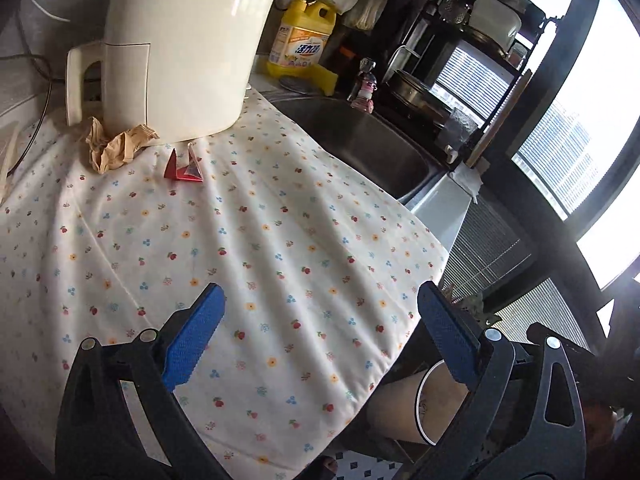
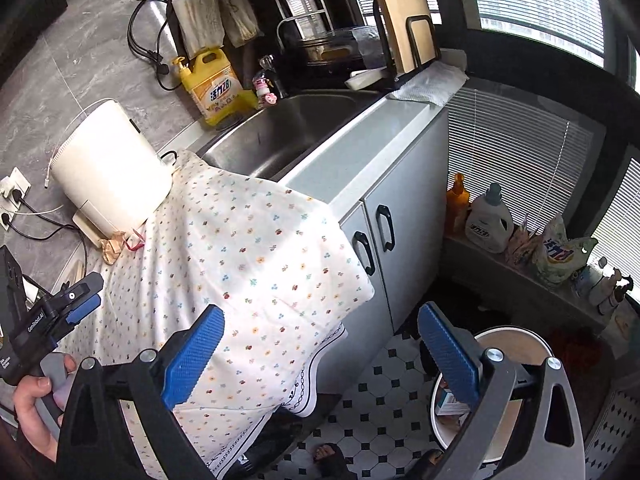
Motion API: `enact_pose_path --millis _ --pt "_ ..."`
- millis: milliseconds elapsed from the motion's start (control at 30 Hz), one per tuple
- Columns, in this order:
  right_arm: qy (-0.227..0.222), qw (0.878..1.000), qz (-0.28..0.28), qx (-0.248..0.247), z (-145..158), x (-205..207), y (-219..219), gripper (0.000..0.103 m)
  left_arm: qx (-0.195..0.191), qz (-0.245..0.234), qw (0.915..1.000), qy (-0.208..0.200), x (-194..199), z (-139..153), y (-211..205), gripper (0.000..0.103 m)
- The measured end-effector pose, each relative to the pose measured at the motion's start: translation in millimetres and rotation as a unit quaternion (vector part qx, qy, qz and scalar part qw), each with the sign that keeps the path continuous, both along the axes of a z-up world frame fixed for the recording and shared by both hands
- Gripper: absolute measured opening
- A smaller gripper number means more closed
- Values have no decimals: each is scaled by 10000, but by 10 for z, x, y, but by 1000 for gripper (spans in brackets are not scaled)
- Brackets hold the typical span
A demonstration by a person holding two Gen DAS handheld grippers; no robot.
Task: Collect trash
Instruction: 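Move both grippers back to the counter by the air fryer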
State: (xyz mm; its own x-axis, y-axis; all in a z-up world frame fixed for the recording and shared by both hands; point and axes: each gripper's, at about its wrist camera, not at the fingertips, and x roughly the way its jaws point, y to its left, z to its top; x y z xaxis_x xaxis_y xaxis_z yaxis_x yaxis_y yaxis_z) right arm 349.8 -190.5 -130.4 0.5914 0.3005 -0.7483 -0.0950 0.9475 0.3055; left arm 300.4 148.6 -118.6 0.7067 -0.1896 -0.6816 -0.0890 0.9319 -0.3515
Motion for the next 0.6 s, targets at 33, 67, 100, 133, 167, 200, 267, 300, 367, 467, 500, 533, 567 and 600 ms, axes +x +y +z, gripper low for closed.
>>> enact_pose_path --millis 33,67,100,133,167,200,267,300,367,467,500,533,567,600 --pt "-16 10000 34 -7 12 12 84 95 1 47 10000 -16 -3 0 99 96" --pt "-29 10000 65 -13 23 29 171 95 3 92 10000 -30 -6 -1 196 96" --pt "-40 10000 86 -17 28 42 253 95 6 135 9999 -40 3 -3 286 96" --pt "-49 9999 100 -16 32 55 329 95 8 171 9998 -51 7 -4 374 96" --pt "-55 9999 116 -12 34 67 403 95 12 204 9998 -61 10 -3 461 96" --pt "-59 9999 127 -9 33 81 477 95 18 237 9997 -71 19 -5 541 96" --pt "-72 9999 145 -8 33 111 628 95 29 288 9995 -92 45 -1 700 96" --pt "-80 9999 151 -5 33 125 699 95 34 308 9995 -99 52 0 779 95" --pt "-98 9998 166 5 33 153 836 95 46 340 9993 -117 63 0 911 94" --pt "-132 9997 210 5 32 189 1039 95 59 374 9992 -131 90 -8 1117 91" --pt "-139 9996 230 3 30 203 1106 95 58 388 9991 -133 103 -13 1181 89" --pt "-145 9996 250 -1 27 220 1174 95 52 401 9991 -137 118 -17 1244 88" --pt "-148 9995 266 -3 24 235 1240 95 49 419 9990 -139 133 -23 1304 87" --pt "-149 9995 279 -1 20 248 1305 95 49 438 9989 -142 145 -30 1361 86"
